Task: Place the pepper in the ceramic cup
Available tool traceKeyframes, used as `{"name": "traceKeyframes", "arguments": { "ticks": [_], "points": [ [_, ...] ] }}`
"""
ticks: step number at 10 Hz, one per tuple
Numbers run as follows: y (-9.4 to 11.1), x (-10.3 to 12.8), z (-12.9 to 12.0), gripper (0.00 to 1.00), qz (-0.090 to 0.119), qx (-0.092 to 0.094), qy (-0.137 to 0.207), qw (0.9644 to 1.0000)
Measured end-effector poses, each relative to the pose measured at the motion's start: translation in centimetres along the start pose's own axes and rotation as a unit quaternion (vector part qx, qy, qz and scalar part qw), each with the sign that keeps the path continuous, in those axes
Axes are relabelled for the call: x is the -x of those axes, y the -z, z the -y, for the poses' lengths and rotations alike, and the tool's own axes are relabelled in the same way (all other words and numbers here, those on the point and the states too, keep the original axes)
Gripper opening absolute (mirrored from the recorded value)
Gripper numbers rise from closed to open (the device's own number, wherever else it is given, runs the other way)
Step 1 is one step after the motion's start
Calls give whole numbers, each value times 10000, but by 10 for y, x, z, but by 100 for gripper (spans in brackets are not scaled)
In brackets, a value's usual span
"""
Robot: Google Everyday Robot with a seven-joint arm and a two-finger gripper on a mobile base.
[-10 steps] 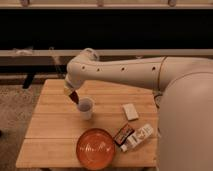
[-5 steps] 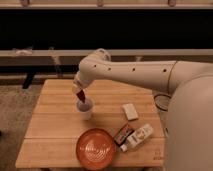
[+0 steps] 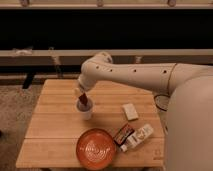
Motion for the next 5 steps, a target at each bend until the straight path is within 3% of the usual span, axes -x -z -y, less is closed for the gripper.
{"name": "traceKeyframes", "arguments": {
  "ticks": [3,4,5],
  "points": [
    [-1,-8,3,80,-70,-29,-20,10000],
    [1,-10,5,80,-122,-96,9,9999],
    [5,-7,5,80,-305,-263,149,9991]
  ]
}}
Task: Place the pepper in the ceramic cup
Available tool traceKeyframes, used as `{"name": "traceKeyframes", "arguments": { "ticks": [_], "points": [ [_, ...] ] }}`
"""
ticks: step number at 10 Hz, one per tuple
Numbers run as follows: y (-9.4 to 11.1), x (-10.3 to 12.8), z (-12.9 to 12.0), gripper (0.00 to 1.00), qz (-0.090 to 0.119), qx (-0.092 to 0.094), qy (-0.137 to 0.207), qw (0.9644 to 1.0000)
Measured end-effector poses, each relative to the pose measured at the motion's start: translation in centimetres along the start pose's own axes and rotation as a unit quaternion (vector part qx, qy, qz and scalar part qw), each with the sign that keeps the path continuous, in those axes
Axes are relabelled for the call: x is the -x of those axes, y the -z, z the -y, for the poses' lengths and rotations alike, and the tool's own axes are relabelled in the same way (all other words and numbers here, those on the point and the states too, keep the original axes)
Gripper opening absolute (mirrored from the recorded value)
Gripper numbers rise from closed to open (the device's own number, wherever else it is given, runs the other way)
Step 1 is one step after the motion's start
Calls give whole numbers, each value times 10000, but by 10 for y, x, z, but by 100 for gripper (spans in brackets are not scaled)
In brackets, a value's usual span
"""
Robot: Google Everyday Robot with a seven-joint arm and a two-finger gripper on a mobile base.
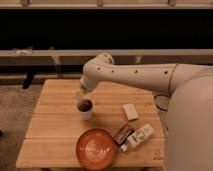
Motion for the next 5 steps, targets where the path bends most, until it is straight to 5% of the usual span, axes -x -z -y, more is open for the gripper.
{"name": "traceKeyframes", "arguments": {
  "ticks": [3,5],
  "points": [
    [13,16,-13,80,-545,-423,643,9955],
    [26,29,-26,80,-833,-747,1251,9858]
  ]
}}
